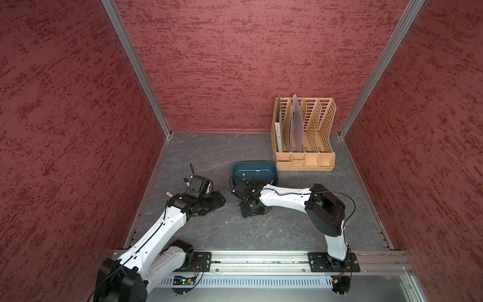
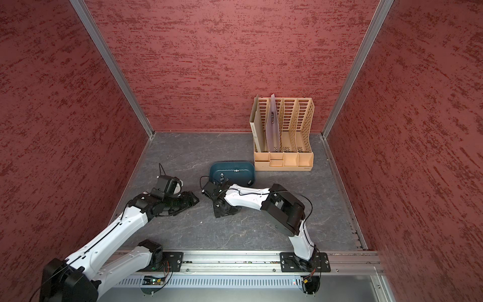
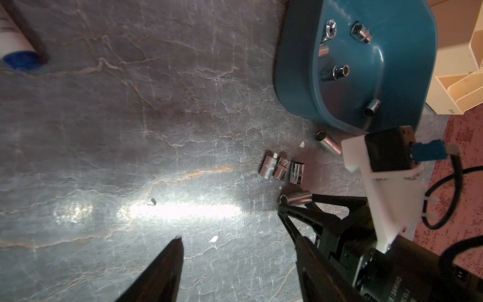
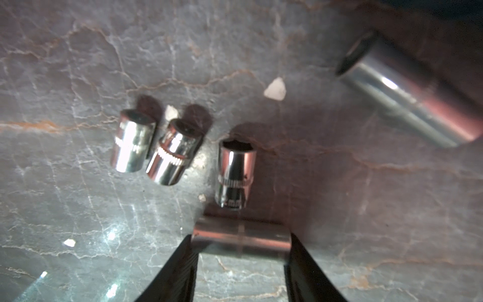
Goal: Put the socket on the desktop into the storage box
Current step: Pick up the socket head at the center of the board, then place the socket head in the storage box.
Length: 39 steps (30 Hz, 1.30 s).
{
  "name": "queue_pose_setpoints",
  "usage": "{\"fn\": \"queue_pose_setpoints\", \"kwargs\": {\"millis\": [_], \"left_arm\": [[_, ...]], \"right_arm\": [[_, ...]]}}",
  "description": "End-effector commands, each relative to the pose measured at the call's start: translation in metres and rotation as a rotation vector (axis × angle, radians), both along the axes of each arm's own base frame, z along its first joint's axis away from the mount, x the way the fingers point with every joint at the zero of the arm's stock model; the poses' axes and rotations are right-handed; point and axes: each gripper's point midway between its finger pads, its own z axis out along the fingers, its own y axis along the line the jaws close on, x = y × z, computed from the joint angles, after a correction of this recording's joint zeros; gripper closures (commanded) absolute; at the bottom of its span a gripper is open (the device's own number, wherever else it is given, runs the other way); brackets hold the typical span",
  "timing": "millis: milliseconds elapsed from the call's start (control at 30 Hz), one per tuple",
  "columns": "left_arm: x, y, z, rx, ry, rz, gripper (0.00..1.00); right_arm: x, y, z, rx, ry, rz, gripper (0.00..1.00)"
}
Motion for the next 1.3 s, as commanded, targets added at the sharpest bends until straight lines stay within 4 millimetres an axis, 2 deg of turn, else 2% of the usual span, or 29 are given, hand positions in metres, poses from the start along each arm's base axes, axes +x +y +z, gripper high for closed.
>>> {"fn": "queue_pose_setpoints", "kwargs": {"millis": [0, 233, 433, 733, 1000, 1267], "left_arm": [[-0.003, 0.002, -0.003, -0.004, 0.006, 0.009, 0.29], [-0.003, 0.002, -0.003, -0.008, 0.006, 0.011, 0.29], [-0.001, -0.002, -0.002, -0.027, 0.004, 0.003, 0.29], [0.0, -0.029, 0.0, -0.108, -0.008, -0.039, 0.29], [0.003, -0.052, 0.003, -0.137, -0.012, -0.063, 0.29], [0.016, -0.067, 0.015, -0.159, -0.035, -0.075, 0.29]], "right_arm": [[-0.003, 0.005, -0.003, 0.008, 0.012, 0.012, 0.49], [-0.007, 0.001, 0.005, 0.016, 0.009, 0.02, 0.49], [-0.009, -0.001, 0.019, 0.059, -0.005, 0.007, 0.49], [-0.006, -0.009, 0.041, 0.119, -0.044, -0.032, 0.48], [0.016, -0.028, 0.07, 0.158, -0.102, -0.072, 0.48], [0.054, -0.047, 0.098, 0.177, -0.16, -0.1, 0.47]]}}
